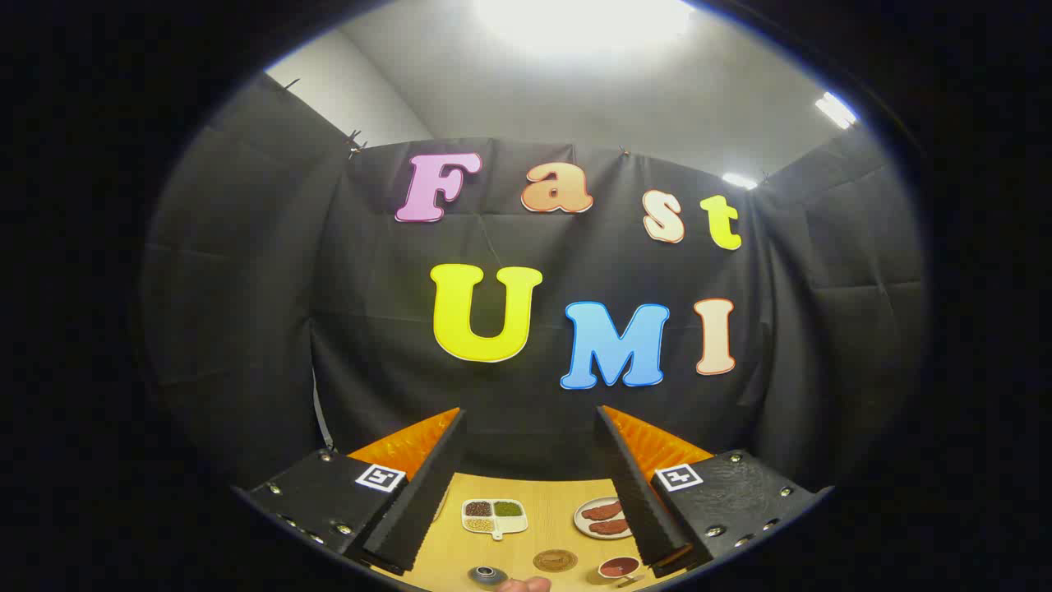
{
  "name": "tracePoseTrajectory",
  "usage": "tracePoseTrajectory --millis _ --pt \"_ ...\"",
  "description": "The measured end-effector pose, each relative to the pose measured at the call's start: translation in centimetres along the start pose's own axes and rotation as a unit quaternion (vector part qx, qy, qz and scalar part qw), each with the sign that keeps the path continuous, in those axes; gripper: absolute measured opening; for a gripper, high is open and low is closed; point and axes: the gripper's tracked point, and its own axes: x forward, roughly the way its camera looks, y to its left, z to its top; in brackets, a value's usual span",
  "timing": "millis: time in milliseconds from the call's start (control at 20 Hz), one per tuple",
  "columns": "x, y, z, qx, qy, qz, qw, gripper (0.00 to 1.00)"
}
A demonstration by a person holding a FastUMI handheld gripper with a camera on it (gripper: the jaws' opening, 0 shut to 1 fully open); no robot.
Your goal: Take the bottle from table, then pour the juice into the cup, finally place the bottle on the coaster
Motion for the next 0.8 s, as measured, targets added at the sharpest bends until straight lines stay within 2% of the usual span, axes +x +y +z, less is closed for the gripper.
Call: tracePoseTrajectory --millis 100,400,800 --pt "0.1 -0.1 -0.3 -0.013 0.006 -0.017 1.000 0.95" --pt "1.0 1.0 -0.8 -0.012 0.006 -0.024 1.000 0.95" --pt "1.2 2.2 -1.6 -0.007 -0.010 -0.017 1.000 0.95"
